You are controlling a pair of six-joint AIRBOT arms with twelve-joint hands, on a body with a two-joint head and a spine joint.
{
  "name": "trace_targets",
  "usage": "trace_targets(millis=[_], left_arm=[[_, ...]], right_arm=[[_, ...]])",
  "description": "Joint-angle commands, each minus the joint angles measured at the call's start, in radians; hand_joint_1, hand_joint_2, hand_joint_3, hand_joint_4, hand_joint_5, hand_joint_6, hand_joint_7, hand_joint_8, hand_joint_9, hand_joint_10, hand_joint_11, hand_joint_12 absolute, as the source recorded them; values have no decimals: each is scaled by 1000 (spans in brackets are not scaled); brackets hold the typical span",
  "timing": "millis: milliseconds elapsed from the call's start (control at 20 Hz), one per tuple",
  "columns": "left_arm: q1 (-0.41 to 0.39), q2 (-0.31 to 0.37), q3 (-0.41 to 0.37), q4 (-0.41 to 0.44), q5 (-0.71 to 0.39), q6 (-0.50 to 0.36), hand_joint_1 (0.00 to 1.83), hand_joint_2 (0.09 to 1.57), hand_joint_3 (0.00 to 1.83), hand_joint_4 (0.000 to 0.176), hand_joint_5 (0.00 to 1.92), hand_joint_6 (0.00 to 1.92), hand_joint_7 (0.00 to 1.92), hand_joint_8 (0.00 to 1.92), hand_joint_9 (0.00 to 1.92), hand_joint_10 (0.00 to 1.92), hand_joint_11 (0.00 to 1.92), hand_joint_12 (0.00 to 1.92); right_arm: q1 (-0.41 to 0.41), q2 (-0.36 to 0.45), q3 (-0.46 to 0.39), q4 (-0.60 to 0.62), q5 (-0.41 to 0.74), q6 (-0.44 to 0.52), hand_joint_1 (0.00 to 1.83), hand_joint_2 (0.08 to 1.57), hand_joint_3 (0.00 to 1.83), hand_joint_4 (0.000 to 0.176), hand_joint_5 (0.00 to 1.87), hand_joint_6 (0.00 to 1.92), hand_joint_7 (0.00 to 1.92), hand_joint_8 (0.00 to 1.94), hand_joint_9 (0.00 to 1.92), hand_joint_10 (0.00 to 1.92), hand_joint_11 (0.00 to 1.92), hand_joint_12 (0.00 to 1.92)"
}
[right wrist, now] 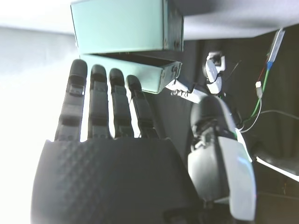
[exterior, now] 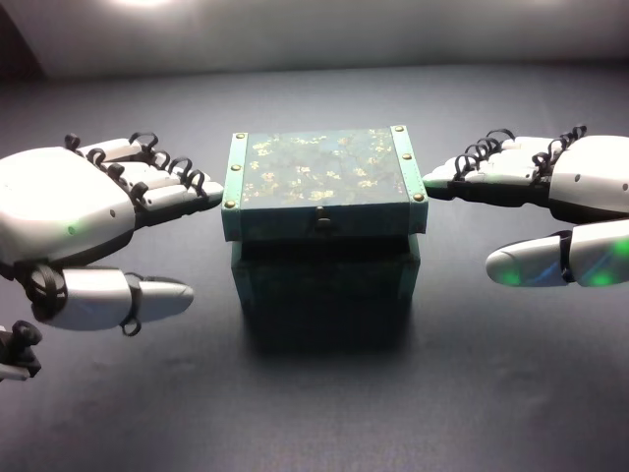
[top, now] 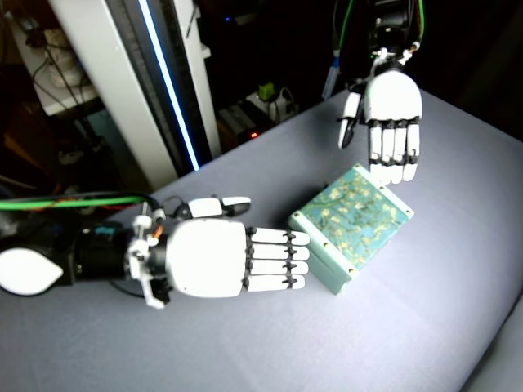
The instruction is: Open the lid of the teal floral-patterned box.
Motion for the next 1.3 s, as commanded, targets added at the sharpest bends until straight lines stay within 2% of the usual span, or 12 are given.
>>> trace_targets(millis=[0,100,200,300,400,500,700,850,1000,1050,1150,1250], left_arm=[[-12,-4,0,-18,-166,-2,5,1360,7,0,27,0,144,3,212,1,0,443],[-10,-7,-1,-48,-192,17,0,1366,5,0,34,2,139,1,191,1,0,417],[-10,-15,-1,-78,-218,35,0,1313,0,0,98,6,152,2,119,3,0,553],[-12,-21,-1,-98,-233,51,0,1319,0,0,109,5,158,2,122,3,0,523],[-14,-24,-1,-105,-236,55,0,1313,0,0,71,3,130,1,115,1,0,331],[-13,-19,-2,-99,-224,55,0,1317,1,0,56,3,118,2,115,1,0,416],[8,34,-19,-68,-167,55,33,1380,11,0,56,0,124,7,128,10,0,302],[34,71,-43,-55,-138,55,86,1337,0,0,116,4,204,6,217,8,22,479],[34,79,-53,-12,-84,55,145,1341,2,0,86,2,176,2,195,2,0,397],[28,78,-55,7,-65,52,181,1352,4,0,93,6,169,6,213,8,3,396],[22,73,-55,37,-44,30,172,1347,0,0,135,3,200,3,245,5,48,392],[22,68,-53,64,-41,-4,149,1353,2,0,117,1,202,2,241,2,80,401]], right_arm=[[13,-2,-2,41,141,10,0,1340,11,0,151,13,125,8,139,7,7,421],[13,-2,-1,52,153,10,0,1340,8,0,153,9,123,5,136,4,1,409],[13,-2,1,66,168,10,0,1305,0,0,164,7,125,3,124,0,1,379],[13,-2,6,78,178,10,0,1256,0,0,164,1,133,1,130,0,11,365],[13,-2,11,93,190,10,0,1238,0,0,135,0,120,0,119,0,0,328],[13,-2,12,94,192,10,0,1254,2,0,128,0,121,0,119,1,0,303],[13,36,-7,41,141,10,0,1211,0,0,115,0,113,0,128,4,22,317],[10,58,-25,18,119,10,0,1302,29,0,149,5,119,0,131,1,0,385],[9,62,-36,-17,103,17,0,1312,19,0,159,4,127,2,138,2,0,374],[9,61,-38,-34,101,28,0,1261,0,0,125,0,119,0,131,0,0,413],[8,53,-39,-64,97,55,0,1266,0,0,112,0,332,2,351,19,0,847],[8,43,-36,-105,92,92,0,1261,0,0,65,6,174,4,201,5,0,571]])
